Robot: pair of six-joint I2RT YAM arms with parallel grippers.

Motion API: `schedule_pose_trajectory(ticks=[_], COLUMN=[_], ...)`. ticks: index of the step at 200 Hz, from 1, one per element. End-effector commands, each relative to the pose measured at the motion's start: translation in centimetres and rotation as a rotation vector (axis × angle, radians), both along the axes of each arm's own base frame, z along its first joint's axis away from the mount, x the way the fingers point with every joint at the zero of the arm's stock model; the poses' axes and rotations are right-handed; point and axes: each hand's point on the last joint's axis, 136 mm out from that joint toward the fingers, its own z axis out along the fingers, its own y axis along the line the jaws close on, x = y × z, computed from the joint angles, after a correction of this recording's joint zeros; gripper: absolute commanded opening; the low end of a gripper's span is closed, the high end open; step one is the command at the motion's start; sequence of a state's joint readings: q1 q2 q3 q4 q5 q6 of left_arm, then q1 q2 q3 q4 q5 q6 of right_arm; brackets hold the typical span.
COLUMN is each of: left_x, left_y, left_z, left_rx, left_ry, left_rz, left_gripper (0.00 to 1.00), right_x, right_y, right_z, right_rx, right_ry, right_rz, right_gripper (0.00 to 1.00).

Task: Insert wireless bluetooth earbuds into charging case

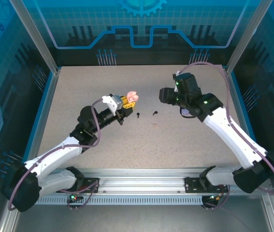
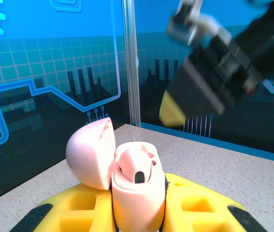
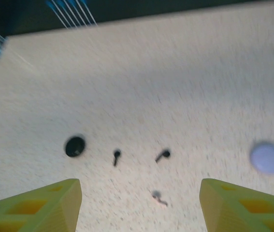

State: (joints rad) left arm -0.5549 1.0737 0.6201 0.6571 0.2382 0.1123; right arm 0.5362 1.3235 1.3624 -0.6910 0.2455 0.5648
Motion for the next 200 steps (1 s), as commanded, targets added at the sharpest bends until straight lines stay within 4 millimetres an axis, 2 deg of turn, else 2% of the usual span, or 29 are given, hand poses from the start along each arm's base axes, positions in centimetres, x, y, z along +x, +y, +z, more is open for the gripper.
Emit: schedule_pose_trajectory(ticks=[1, 41, 76, 141, 200], left_x=[-0.4, -0.8, -1.2, -1.5, -1.4], left_y=[0.6, 1.1, 1.5, 1.6, 1.4], left_z=[1.4, 1.7, 1.8, 2.2, 2.3], left_rx=[-0.031, -0.033, -0.032, -0.030, -0.027], left_ry=[-0.055, -0.059, -0.060, -0.070, -0.068], left_rz=[0.025, 0.040, 0.044, 0.043, 0.035], left_gripper=[0.00, 0.00, 0.00, 0.00, 0.00], right_x=[-0.2, 1.0, 1.1, 0.3, -0.1], right_y=[1.1, 4.2, 4.9, 5.2, 4.5], right_z=[-6.9, -14.2, -18.9, -22.8, -24.8], right_rx=[0.002, -0.167, -0.347, -0.489, -0.518], right_ry=[0.211, 0.389, 0.495, 0.594, 0.635], right_rz=[-0.005, 0.198, 0.331, 0.408, 0.407], right_gripper=[0.66, 0.62, 0.57, 0.51, 0.47])
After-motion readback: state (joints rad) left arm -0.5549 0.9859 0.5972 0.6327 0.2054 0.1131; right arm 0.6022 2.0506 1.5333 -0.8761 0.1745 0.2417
